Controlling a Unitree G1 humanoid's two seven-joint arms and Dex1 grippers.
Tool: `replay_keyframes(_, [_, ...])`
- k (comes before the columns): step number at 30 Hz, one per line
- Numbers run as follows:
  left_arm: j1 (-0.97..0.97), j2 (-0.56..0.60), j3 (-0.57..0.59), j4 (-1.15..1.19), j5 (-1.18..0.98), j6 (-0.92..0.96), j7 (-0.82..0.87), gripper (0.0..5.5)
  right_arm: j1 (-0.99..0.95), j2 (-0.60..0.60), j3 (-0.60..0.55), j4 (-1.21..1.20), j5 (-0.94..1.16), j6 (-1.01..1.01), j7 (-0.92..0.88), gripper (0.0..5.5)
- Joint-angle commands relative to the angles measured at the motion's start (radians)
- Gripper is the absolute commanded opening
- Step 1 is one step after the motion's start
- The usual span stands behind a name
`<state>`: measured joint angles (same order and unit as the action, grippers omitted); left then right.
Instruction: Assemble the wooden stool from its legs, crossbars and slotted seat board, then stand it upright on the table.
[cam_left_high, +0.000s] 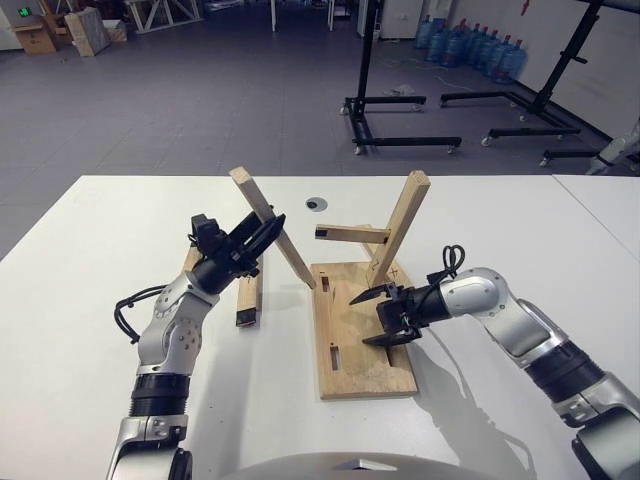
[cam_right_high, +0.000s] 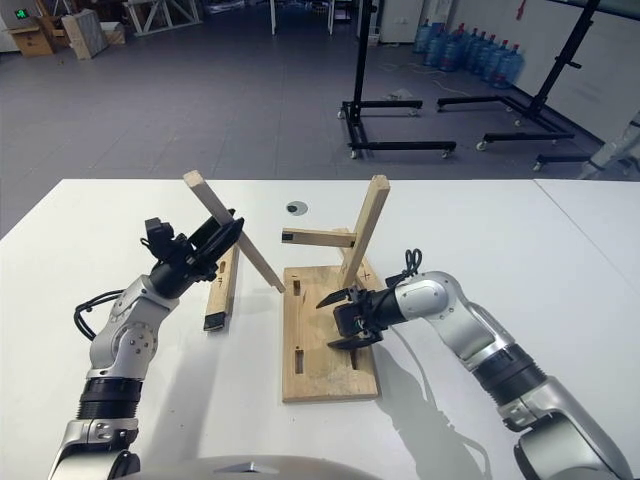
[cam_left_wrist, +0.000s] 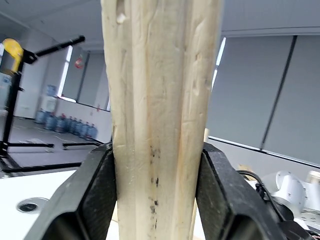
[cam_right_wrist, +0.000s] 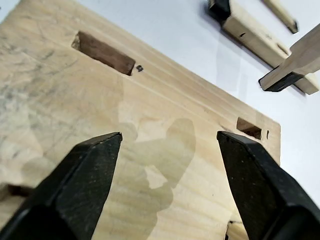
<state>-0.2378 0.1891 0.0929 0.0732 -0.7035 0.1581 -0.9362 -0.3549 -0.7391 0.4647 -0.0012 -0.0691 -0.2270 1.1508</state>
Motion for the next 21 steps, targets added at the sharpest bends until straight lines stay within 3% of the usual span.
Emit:
replay_keyframes(1, [-0.080, -0.003, 0.008, 0.088, -0.017, 0.008, -0.063, 2.03, 0.028, 0.012, 0.049, 0.072, -0.059, -0.012, 0.015, 3.51])
replay_keyframes(13, [-0.324, 0.057, -0.009, 0.508, 0.092, -0.021, -0.328, 2.03, 0.032, 0.011, 0.078, 0.113, -0.061, -0.033, 0.052, 3.51])
replay_keyframes(21, [-0.462, 0.043, 0.045, 0.737, 0.104, -0.019, -0.434, 2.03, 0.005, 0.030, 0.092, 0.145, -0.072, -0.041, 0.052, 3.51])
